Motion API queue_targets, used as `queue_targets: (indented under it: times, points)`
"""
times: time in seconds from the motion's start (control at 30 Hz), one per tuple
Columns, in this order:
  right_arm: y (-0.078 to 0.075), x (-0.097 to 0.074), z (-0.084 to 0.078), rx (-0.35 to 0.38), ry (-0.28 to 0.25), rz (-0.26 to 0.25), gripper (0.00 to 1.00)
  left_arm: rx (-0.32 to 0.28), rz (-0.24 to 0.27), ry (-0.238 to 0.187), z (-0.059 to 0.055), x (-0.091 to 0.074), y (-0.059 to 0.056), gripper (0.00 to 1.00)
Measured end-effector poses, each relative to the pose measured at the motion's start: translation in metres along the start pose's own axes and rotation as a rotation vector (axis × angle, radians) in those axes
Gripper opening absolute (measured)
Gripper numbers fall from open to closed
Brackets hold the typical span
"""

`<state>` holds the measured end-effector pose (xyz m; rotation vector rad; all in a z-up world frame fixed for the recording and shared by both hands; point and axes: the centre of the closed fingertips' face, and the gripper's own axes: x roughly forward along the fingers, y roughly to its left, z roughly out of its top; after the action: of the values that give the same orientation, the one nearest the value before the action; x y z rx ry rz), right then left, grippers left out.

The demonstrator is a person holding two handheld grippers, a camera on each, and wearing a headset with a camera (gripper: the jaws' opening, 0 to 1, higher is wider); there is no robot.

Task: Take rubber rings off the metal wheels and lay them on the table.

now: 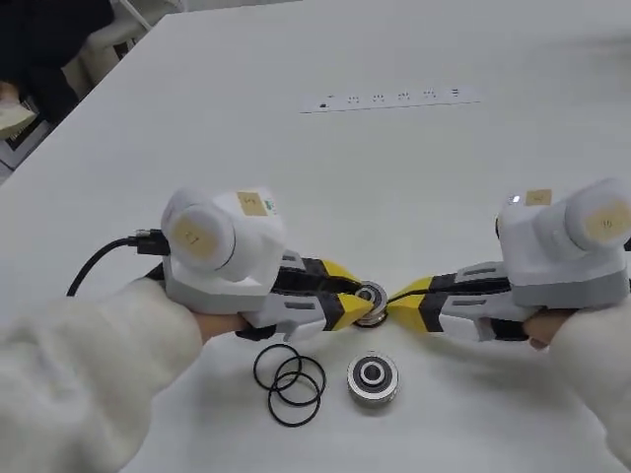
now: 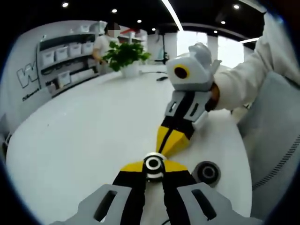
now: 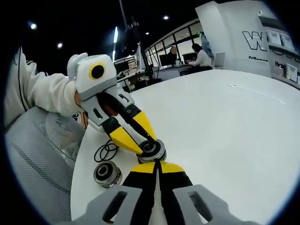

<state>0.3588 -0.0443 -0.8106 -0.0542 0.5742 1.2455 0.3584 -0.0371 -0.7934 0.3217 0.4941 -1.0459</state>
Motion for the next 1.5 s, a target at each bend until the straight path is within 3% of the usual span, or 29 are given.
queue_targets:
  times: [0.1, 0.43, 0.53, 0.87, 1.07, 1.5]
  points:
    - [0.0, -0.001, 0.001, 0.046, -0.015, 0.0, 0.0, 0.012, 0.0, 0.002, 0.0, 0.0, -0.001, 0.14]
    - [0.004, -0.006, 0.004, 0.351, -0.107, 0.072, 0.0, 0.023, 0.003, -0.001, -0.001, -0.002, -0.002, 0.13]
    - [0.005, -0.006, 0.004, 0.32, -0.094, 0.062, 0.0, 0.026, 0.003, 0.0, -0.001, -0.002, -0.002, 0.13]
    - [0.006, -0.006, 0.005, 0.444, -0.104, 0.069, 0.0, 0.056, 0.014, 0.013, -0.002, -0.003, -0.001, 0.13]
    - [0.007, -0.009, 0.014, 0.502, -0.151, 0.089, 0.0, 0.061, 0.015, 0.015, -0.002, -0.003, -0.001, 0.13]
    - [0.01, -0.008, 0.019, 0.512, -0.171, 0.1, 0.0, 0.063, 0.019, 0.019, -0.001, -0.003, -0.002, 0.13]
